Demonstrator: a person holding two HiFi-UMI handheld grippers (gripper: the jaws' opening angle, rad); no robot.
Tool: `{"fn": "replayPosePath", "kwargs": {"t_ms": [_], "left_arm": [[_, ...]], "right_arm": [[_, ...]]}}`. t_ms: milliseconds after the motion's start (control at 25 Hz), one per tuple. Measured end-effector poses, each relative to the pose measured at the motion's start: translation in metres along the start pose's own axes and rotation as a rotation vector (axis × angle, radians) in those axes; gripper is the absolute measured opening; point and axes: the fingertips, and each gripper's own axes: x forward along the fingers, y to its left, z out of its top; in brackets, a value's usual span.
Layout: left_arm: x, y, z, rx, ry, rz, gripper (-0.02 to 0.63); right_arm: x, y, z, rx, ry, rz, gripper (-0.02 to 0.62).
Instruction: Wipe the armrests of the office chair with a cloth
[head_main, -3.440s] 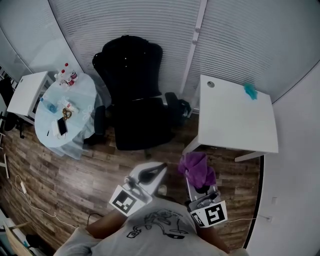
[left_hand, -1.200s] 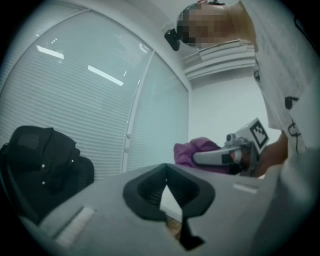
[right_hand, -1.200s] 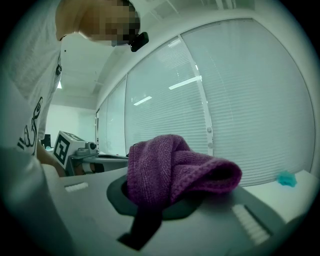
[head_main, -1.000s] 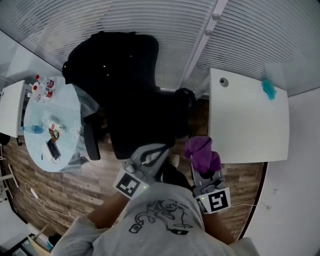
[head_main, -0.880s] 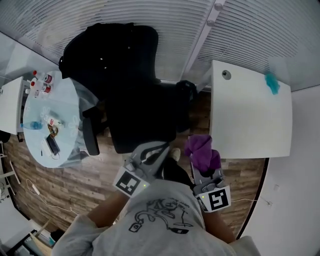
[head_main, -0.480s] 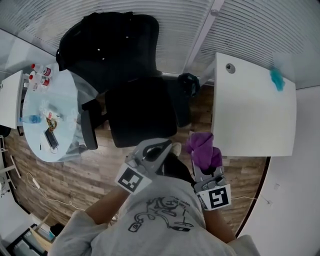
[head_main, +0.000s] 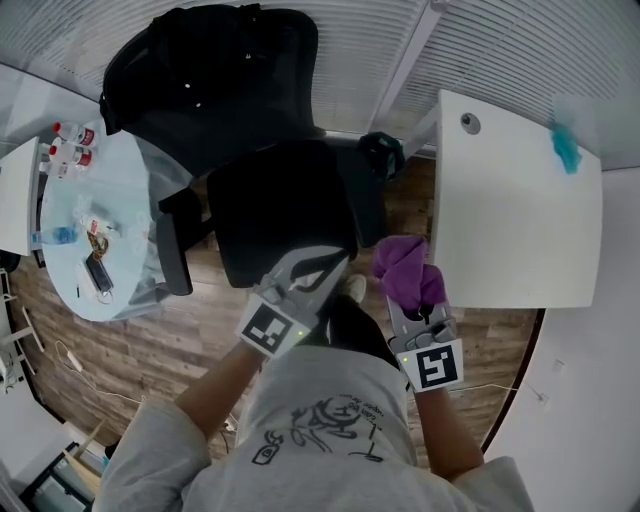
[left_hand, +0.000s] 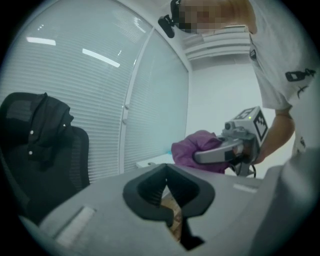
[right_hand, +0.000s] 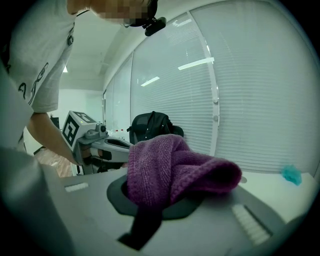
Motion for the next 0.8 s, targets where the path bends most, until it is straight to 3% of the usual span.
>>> {"fn": "replayPosePath", "kwargs": {"t_ms": [400, 800], "left_arm": [[0.039, 0.011, -0.074, 0.011, 0.083, -0.059, 0.003], [0.062, 0.036, -0.141, -0.009, 0.175, -0.048, 0.003]], "right_arm": [[0.05, -0.014, -0.082, -0.062, 0.169, 0.044, 0.041], [0.09, -0.028, -0.151, -0.087, 0.302, 0.087, 0.041]]}}
